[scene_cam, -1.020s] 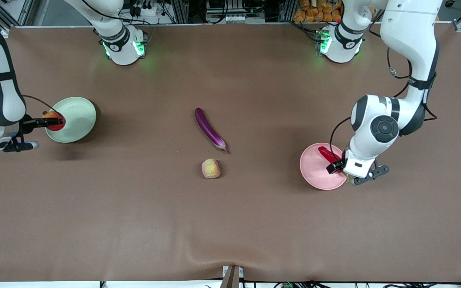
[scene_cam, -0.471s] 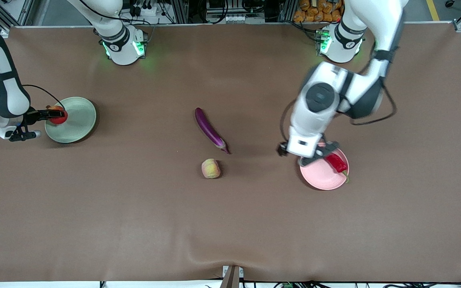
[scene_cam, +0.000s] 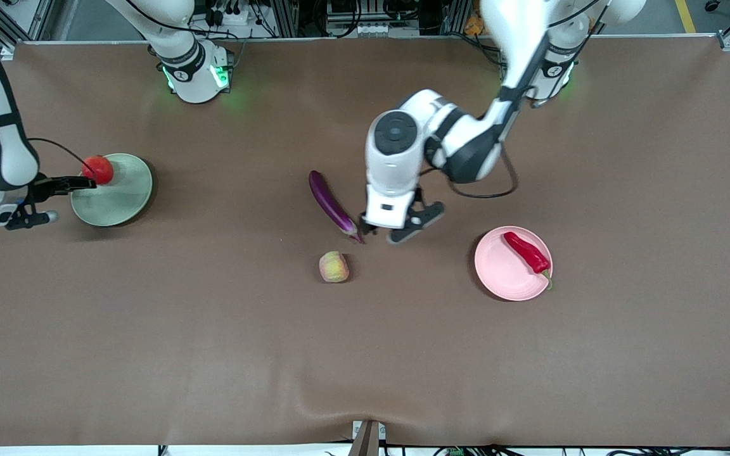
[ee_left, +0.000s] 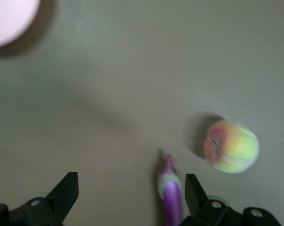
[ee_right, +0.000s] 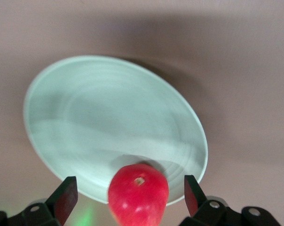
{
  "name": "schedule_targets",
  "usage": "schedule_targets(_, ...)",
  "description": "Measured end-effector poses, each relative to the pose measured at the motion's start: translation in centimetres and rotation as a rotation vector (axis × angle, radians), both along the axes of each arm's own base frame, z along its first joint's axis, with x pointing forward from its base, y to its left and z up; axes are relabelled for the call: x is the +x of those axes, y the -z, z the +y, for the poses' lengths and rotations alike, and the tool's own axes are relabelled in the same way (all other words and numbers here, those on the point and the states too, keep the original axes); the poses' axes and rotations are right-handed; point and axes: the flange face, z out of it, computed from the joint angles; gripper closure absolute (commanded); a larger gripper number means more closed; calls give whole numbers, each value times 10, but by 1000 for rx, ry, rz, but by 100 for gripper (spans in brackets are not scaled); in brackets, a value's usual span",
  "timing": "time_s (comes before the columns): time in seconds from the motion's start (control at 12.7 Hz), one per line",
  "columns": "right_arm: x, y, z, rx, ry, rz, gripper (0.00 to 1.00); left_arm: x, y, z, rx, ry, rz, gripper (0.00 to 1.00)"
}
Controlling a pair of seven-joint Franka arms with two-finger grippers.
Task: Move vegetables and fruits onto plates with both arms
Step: 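Reach the left gripper to the eggplant while the right gripper releases the apple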
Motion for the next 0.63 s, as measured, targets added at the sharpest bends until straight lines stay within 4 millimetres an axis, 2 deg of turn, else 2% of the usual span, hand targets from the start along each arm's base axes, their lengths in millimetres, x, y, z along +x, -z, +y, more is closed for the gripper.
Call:
schedule_targets(0.16,30,-31,20,-15,-19,-1,0,-16,18,-33,-8,-18,-7,0)
schedule_targets(0.39,60,-67,60,-57,19,40,0,-50,60,-75,-39,-39,-34,0)
schedule_targets(0.63,79,-95,106,-59,96,88,0,-66,97,-98,-93,-43,-80,0)
